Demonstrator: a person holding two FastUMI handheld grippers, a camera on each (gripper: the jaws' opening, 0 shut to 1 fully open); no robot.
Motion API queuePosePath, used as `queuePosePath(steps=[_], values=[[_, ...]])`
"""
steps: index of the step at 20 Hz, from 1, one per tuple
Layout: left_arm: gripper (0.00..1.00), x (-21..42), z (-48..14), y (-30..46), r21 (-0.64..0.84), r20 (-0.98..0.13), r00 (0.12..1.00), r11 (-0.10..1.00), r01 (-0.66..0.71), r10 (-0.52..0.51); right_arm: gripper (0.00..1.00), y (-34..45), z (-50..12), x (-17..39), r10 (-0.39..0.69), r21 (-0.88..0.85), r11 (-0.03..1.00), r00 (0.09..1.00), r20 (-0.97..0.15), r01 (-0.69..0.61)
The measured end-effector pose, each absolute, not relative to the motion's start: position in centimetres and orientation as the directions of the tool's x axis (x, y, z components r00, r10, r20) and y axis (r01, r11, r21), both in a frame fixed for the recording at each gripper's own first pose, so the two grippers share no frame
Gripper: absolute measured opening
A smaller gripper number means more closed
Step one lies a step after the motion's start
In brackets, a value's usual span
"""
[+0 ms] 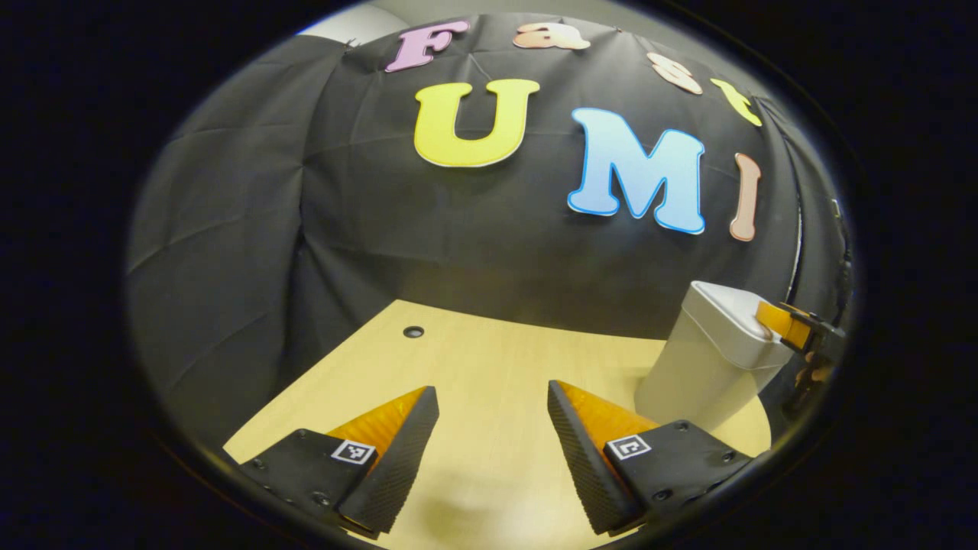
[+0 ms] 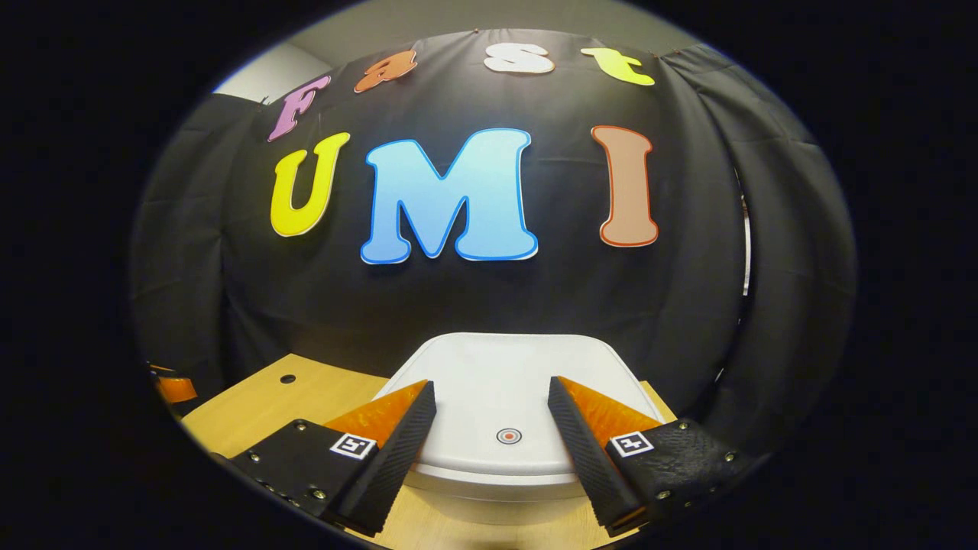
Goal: Press the lid of the desktop garbage bin to open it, pick up the crumpled paper on the desktop and throw it into the bin, then pick up the pop can on the desktop and drop it into the bin, and finally close the garbage bin lid.
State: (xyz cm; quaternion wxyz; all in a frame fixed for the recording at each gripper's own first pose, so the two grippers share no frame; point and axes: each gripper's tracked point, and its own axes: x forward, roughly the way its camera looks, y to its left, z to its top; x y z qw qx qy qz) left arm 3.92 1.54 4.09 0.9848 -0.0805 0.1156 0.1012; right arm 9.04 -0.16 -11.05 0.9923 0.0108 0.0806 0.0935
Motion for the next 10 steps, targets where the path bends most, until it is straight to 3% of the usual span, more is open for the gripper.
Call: queuePosePath(steps=[10], values=[[0.96, 5.1, 3.8, 0.9, -0.140, -0.258, 0.954, 0.971, -0.193, 0.152, 0.96, 0.7, -11.1, 8.4, 0.149, 0.024, 0.989, 0.981, -0.123, -0.147]])
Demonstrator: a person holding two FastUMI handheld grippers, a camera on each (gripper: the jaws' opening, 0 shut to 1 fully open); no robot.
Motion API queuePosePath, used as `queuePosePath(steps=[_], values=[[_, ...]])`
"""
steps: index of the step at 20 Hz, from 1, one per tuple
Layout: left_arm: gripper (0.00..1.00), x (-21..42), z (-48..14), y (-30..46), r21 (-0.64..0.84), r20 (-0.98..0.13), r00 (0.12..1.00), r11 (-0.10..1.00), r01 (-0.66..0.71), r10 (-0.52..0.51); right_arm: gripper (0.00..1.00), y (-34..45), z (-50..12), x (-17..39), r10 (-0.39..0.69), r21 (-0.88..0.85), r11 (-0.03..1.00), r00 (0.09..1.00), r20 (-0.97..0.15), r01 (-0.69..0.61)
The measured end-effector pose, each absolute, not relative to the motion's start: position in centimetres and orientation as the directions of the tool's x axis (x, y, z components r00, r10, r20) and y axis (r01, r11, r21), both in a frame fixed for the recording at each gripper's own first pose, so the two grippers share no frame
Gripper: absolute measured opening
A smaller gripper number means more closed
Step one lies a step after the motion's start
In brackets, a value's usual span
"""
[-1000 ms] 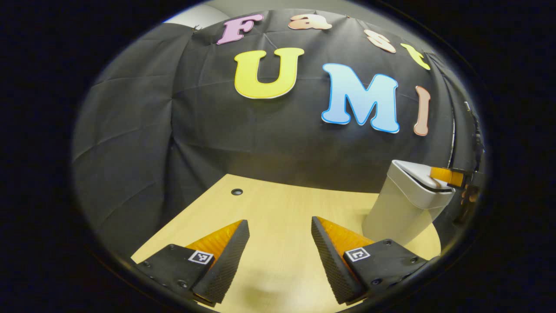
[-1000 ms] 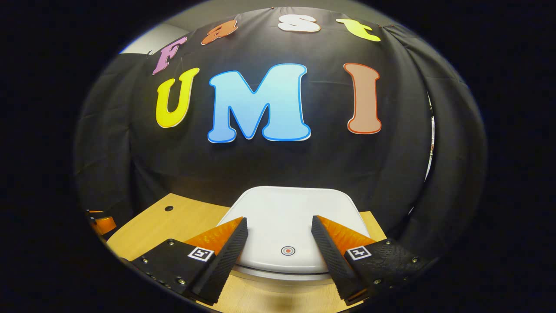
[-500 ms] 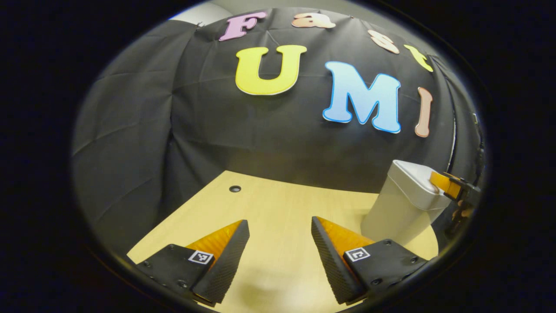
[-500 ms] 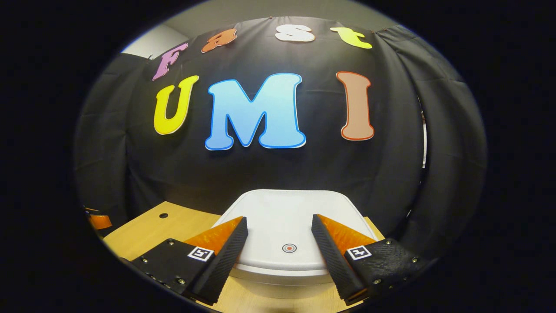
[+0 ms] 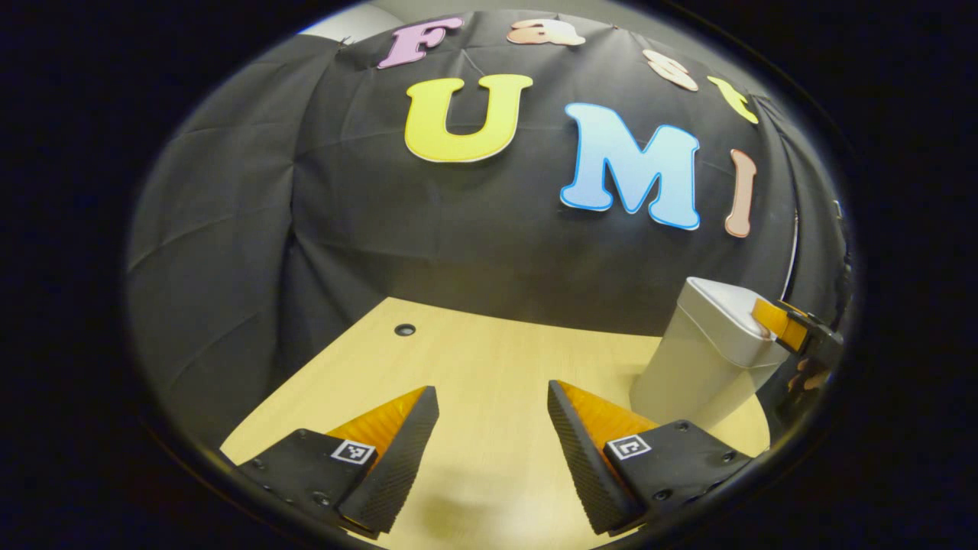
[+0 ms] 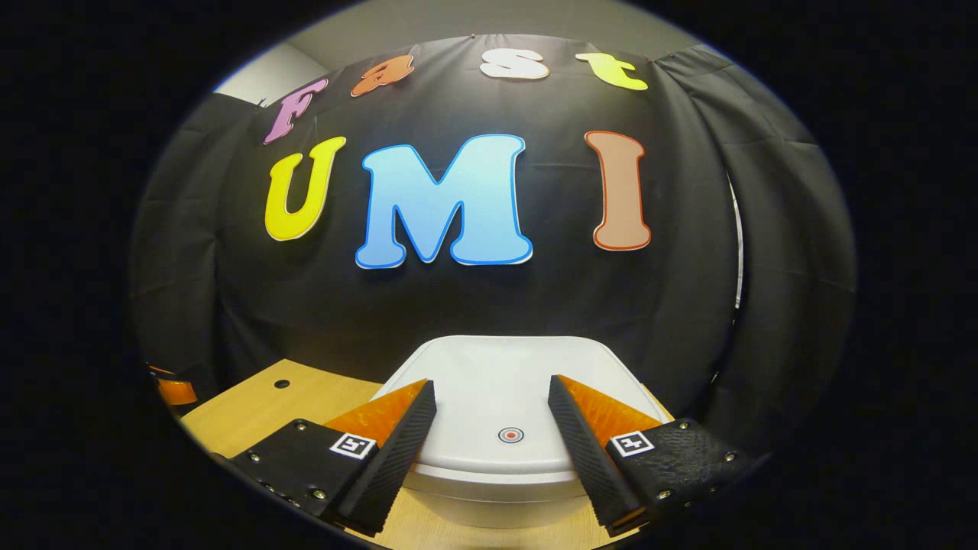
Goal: Press the lid of the desktop garbage bin to open it, pick up the crumpled paper on the desktop and throw it into the bin, then pick up the pop can on the desktop and drop it into the bin, and finally close the garbage bin lid.
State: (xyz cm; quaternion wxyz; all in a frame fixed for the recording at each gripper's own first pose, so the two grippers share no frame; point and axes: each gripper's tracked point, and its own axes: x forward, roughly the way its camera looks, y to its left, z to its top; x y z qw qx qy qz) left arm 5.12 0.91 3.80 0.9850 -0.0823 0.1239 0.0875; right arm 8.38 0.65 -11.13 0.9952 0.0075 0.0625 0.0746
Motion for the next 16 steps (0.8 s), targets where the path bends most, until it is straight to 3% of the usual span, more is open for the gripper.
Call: queuePosePath(steps=[7, 16], values=[[0.95, 5.8, 3.5, 0.2, -0.152, -0.262, 0.956, 0.973, -0.176, 0.132, 0.96, 0.6, -11.4, 8.4, 0.144, 0.026, 0.990, 0.983, -0.112, -0.142], [0.94, 6.2, 3.3, -0.6, -0.162, -0.256, 0.961, 0.975, -0.151, 0.106, 0.96, -0.1, -11.6, 9.0, 0.164, 0.057, 0.986, 0.968, -0.191, -0.156]])
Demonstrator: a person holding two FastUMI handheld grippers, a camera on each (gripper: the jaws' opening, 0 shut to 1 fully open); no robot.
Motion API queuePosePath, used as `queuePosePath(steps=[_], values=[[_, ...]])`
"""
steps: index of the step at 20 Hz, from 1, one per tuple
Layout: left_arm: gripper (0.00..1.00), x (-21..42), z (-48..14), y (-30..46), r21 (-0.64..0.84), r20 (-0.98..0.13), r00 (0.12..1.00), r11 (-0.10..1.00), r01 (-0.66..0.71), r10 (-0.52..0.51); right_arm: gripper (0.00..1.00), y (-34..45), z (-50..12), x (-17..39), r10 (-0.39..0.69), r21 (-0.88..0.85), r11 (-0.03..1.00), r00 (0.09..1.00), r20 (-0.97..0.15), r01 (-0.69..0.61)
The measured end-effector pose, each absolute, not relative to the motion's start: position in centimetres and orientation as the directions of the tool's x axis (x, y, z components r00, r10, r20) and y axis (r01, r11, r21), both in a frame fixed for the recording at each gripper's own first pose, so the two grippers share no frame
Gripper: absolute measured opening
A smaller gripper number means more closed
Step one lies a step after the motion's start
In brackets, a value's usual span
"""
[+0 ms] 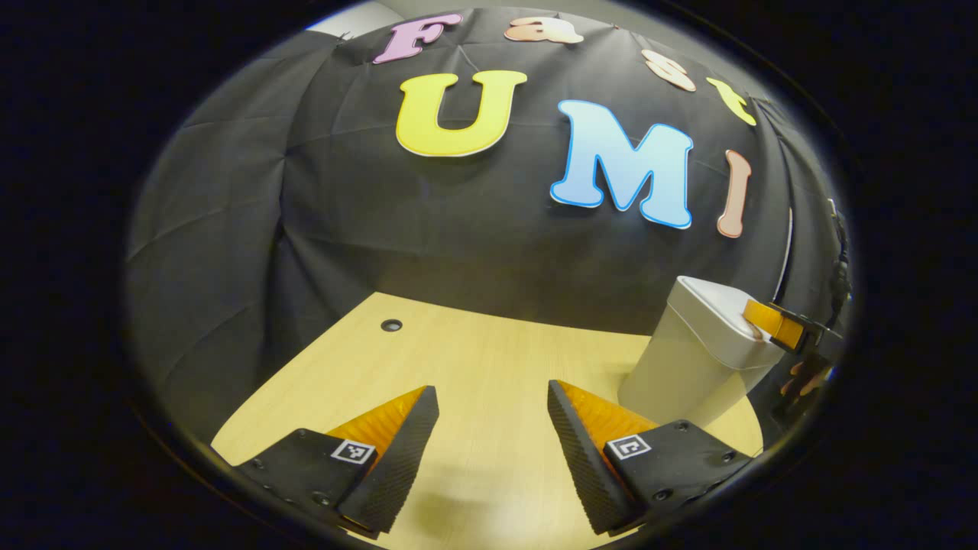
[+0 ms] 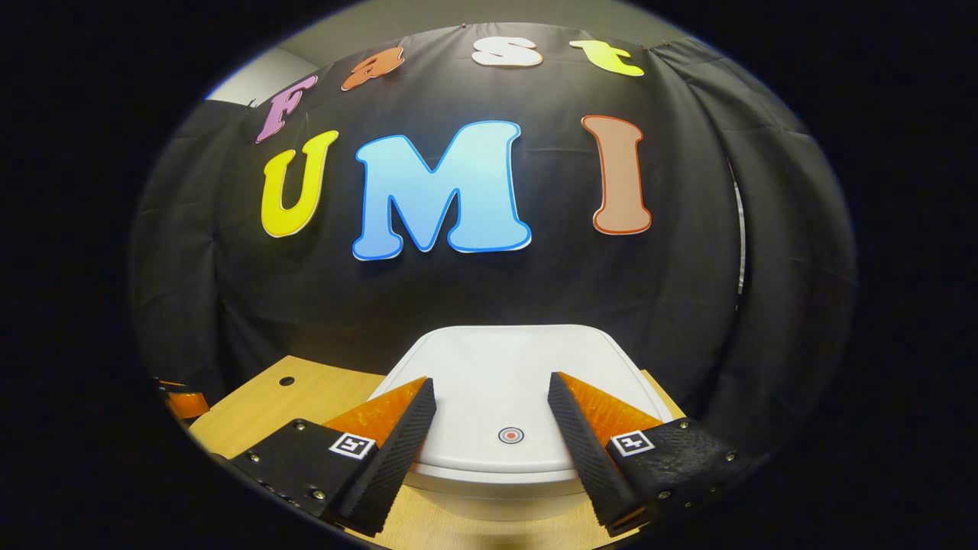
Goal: Press the lid of the desktop garbage bin to open it, pick up the crumpled paper on the desktop and throw it into the bin, then pick up the pop can on the desktop and drop it into the bin, and finally close the garbage bin lid.
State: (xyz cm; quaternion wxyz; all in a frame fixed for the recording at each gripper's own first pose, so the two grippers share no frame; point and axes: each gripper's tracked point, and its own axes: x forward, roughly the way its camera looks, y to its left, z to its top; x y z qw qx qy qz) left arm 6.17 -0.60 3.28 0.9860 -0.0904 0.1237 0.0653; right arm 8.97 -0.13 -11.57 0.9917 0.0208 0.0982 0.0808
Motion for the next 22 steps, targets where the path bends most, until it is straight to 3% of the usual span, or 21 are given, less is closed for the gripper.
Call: queuePosePath(steps=[8, 16, 22], values=[[0.96, 6.1, 3.8, -0.9, -0.155, -0.236, 0.966, 0.977, -0.146, 0.107, 0.96, 0.6, -11.2, 8.2, 0.149, 0.042, 0.989, 0.981, -0.126, -0.145], [0.95, 5.9, 3.4, 0.4, -0.151, -0.234, 0.963, 0.973, -0.173, 0.135, 0.95, -0.2, -11.0, 8.9, 0.163, 0.039, 0.987, 0.976, -0.146, -0.159], [0.96, 6.1, 6.2, -0.4, -0.079, -0.158, 0.979, 0.987, -0.143, 0.130, 0.95, 0.4, -8.2, 6.5, 0.163, 0.025, 0.987, 0.982, -0.099, -0.161]])
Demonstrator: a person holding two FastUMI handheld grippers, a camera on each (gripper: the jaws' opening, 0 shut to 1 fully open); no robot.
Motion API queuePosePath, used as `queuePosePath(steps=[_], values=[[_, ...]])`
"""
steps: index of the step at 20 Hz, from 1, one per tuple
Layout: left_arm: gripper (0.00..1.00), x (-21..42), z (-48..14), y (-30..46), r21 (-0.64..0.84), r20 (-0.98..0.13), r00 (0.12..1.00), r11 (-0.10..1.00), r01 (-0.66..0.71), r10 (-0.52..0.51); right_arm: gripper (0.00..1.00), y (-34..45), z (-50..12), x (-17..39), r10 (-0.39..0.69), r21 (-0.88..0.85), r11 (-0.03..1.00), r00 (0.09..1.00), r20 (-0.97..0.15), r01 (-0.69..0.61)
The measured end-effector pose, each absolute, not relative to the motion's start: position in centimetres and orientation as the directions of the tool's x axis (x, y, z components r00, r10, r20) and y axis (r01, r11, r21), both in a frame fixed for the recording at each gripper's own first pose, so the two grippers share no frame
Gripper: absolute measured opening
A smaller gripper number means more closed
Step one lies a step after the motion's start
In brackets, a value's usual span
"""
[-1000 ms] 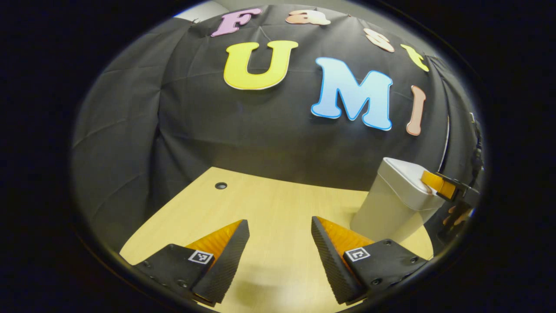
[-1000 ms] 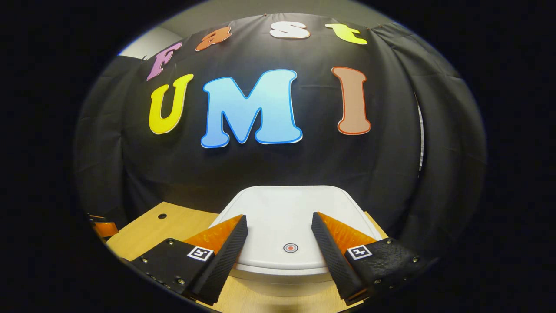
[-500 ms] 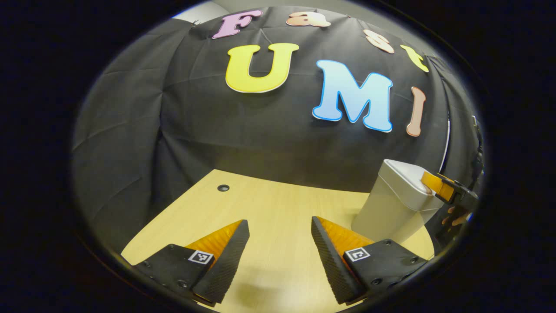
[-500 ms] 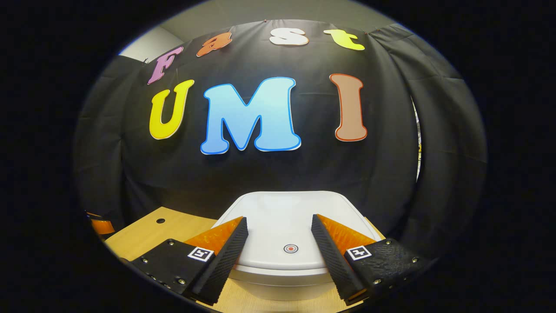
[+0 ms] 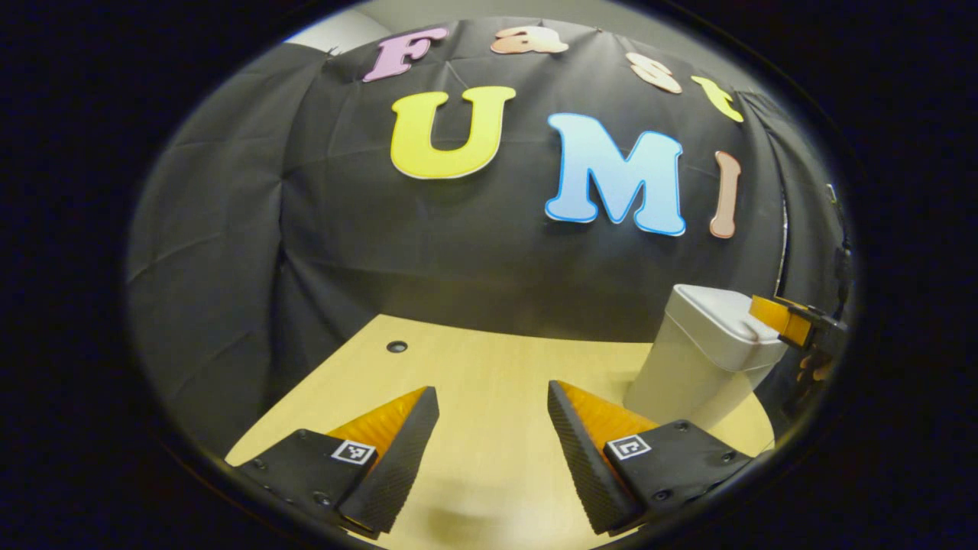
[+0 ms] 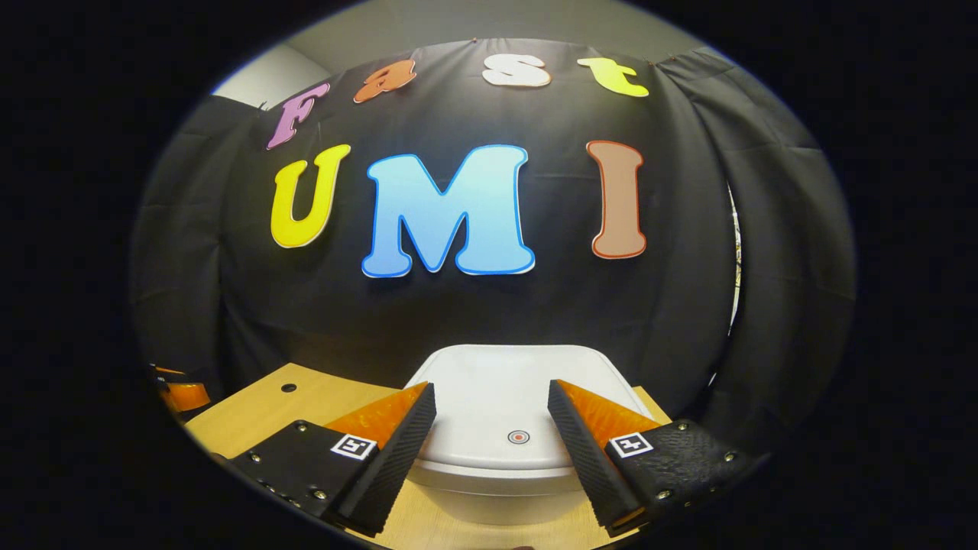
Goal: Press the lid of the desktop garbage bin to open it, pick up the crumpled paper on the desktop and throw it into the bin, then pick up the pop can on the desktop and drop it into the bin, and finally close the garbage bin lid.
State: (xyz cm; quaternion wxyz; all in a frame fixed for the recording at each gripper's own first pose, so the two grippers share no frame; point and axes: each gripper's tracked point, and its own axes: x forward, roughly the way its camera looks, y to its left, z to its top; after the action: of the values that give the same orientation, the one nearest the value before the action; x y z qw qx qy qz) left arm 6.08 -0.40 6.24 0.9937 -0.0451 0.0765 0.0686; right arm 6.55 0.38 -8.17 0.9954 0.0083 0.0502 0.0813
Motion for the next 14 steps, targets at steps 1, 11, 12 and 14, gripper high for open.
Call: queuePosePath(steps=[1, 11, 12, 14], values=[[0.96, 6.0, 7.1, -0.8, -0.060, -0.136, 0.983, 0.989, -0.135, 0.125, 0.95, 0.8, -7.5, 6.0, 0.169, 0.021, 0.986, 0.982, -0.086, -0.168], [0.94, 6.2, 12.8, -8.0, 0.036, -0.012, 0.996, 0.995, 0.092, -0.092, 0.95, 2.8, -2.0, -1.8, 0.147, 0.012, 0.989, 0.989, 0.028, -0.148], [0.94, 6.1, 13.2, -8.8, 0.027, -0.006, 0.993, 0.992, 0.119, -0.119, 0.95, 2.7, -1.9, -2.4, 0.131, 0.008, 0.991, 0.991, 0.033, -0.131], [0.94, 6.1, 13.9, -10.4, 0.020, 0.001, 0.987, 0.986, 0.164, -0.164, 0.95, 2.2, -1.9, -3.7, 0.092, 0.017, 0.996, 0.995, 0.035, -0.093]])
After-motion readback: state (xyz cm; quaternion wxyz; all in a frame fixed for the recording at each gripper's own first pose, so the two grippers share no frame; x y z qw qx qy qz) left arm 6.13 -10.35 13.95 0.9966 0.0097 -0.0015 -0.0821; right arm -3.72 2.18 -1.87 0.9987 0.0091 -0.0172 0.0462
